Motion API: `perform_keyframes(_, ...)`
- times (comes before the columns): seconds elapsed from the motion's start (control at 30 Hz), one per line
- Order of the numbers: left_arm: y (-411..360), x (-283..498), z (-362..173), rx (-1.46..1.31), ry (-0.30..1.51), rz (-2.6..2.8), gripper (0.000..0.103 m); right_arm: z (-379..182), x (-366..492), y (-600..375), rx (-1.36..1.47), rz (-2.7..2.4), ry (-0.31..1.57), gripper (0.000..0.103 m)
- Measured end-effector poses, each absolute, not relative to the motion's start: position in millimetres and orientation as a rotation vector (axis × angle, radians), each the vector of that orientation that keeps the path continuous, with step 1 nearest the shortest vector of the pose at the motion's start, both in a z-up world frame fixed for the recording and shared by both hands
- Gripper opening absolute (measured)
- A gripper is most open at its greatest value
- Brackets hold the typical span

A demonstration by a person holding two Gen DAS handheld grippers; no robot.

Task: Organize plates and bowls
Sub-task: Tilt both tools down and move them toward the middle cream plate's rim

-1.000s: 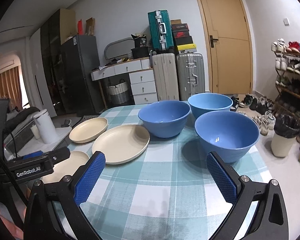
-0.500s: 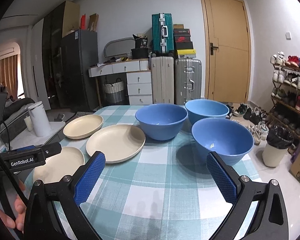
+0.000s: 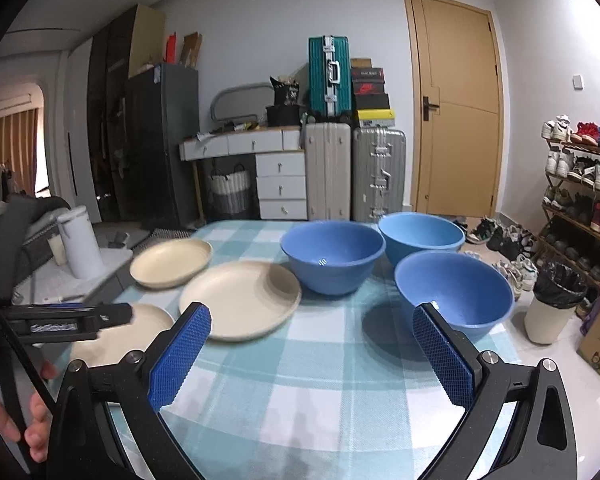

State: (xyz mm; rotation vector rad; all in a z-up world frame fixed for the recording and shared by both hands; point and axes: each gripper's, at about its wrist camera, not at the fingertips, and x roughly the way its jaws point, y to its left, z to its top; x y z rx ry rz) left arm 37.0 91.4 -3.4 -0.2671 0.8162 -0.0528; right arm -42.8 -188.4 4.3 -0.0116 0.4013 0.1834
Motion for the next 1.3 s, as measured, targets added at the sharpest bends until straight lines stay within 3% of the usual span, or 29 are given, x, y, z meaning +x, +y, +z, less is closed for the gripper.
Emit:
perform_keyframes(0.27,129.1,74.1,33.6,-0.351,0.844,-0.091,0.102,30.9,-17.0,-151.6,-0.026,0.274,0.399,0.103)
perform_keyframes(0.5,121.8,124.5,30.5,-0.279,0.969,-0.107,0.102,36.6,32.3,-126.7,0.036,0.178,0.455,0.102)
perform_keyframes(0.73,114.0,174.0,-7.7,-0.342,1.176,-0.208,0.101,17.2,72.7,-128.3,0.158,0.205,0.577,0.102)
perform_keyframes(1.1,101.6,200.1,-17.7,-0.373,1.252,-0.3,0.101,-35.1,133.0,-169.5,0.565,0.281,0.852,0.102)
perform_keyframes(1.2,102.1,208.5,-19.6,-0.383,1.261,-0.303,0.101,-44.5,138.4,-170.2,0.585,0.272,0.9,0.087)
perform_keyframes(1.3,103.0,214.5,-21.9,-0.396,1.274,-0.318,0.101,-56.1,146.7,-173.0,0.613,0.255,0.945,0.086)
